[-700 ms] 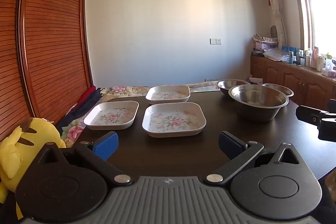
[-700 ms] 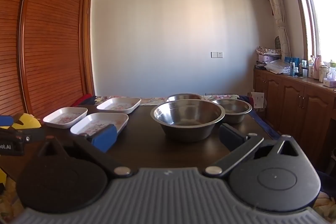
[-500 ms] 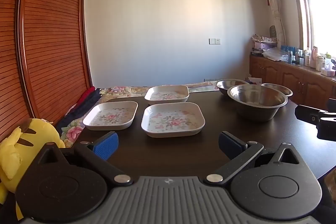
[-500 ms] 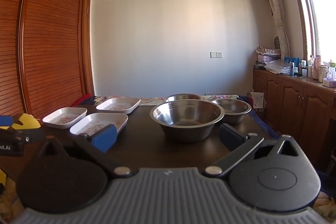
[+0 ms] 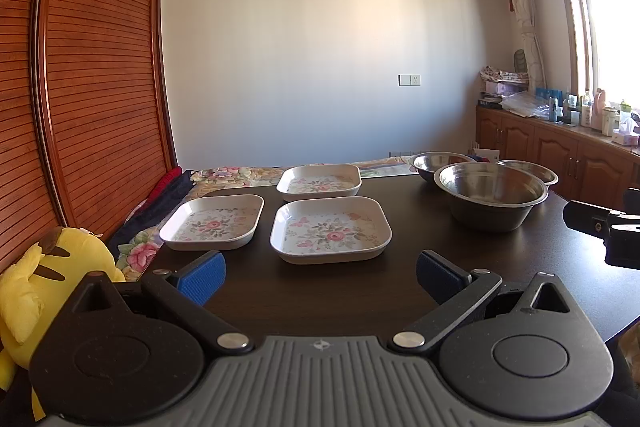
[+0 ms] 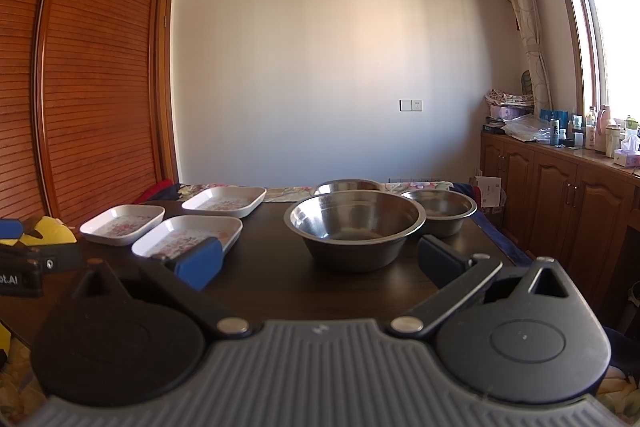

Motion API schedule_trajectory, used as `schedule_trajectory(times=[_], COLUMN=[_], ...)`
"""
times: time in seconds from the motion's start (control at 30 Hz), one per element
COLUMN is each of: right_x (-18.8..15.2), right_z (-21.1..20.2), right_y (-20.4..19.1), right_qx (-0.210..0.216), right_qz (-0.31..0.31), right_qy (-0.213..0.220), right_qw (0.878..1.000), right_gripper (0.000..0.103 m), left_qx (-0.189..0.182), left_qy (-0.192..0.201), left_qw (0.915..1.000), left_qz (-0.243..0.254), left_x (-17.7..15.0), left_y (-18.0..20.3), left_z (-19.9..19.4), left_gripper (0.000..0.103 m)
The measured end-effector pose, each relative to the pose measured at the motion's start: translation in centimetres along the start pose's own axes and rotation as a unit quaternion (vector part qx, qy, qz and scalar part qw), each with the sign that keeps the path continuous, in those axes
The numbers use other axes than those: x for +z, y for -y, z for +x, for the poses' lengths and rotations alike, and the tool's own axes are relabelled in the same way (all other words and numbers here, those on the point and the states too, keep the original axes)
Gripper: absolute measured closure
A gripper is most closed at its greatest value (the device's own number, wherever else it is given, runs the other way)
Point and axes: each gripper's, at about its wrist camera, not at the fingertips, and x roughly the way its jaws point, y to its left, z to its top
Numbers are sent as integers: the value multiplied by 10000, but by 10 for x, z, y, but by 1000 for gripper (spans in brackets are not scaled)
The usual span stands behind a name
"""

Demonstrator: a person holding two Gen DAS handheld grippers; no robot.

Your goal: Organize plates and bowls

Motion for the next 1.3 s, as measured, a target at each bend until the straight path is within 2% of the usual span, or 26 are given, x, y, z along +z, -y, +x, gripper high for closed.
schedule_trajectory(times=[1.3], right_x=[0], right_z=[-4], right_y=[4], right_qx=[-45], right_qz=[35], right_qy=[34], right_qw=[10000], right_gripper=[0], left_qx=[-10], left_qy=[18], left_qw=[10000], left_qz=[27], left_x=[2], left_y=[0], left_z=[0], left_gripper=[0])
